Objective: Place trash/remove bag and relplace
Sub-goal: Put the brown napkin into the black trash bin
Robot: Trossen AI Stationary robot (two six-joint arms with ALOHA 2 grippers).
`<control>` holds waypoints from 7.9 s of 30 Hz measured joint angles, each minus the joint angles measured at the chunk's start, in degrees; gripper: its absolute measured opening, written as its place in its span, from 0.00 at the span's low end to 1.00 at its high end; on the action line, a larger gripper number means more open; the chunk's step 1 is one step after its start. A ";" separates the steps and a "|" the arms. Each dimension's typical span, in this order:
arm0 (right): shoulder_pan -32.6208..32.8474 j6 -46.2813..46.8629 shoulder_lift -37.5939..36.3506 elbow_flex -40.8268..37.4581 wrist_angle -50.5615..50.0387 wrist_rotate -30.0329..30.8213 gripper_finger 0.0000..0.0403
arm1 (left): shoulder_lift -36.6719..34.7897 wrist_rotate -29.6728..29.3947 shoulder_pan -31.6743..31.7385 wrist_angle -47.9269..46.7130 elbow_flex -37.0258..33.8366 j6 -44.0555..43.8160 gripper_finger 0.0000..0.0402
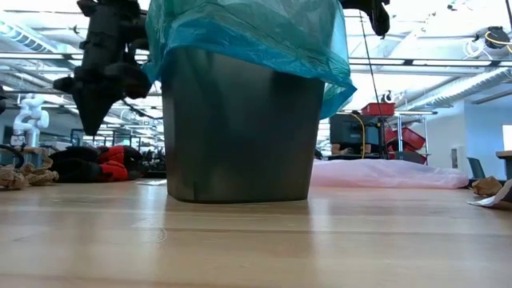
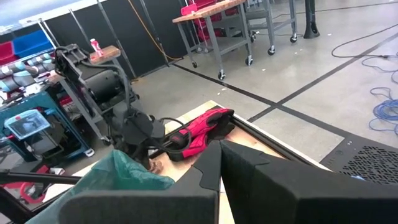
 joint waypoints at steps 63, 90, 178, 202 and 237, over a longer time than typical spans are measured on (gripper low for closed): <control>0.02 2.84 0.00 0.00 -0.33 0.12 0.00 | 25.60 -2.01 14.45 -7.43 1.26 55.77 0.01; 0.00 -0.44 -0.02 0.00 -0.28 0.67 0.00 | 7.04 -2.35 21.40 -10.11 45.98 32.25 0.00; -4.09 2.82 3.48 0.00 0.07 -1.51 0.00 | -0.70 12.27 -21.36 -2.95 -3.76 9.94 0.23; -4.09 3.96 3.45 0.00 1.87 -1.37 0.00 | 0.18 12.16 -21.38 4.82 -12.51 3.22 0.37; -4.08 2.38 3.45 -0.01 2.80 -1.44 0.00 | -1.87 7.66 -21.17 -7.82 8.10 0.29 0.01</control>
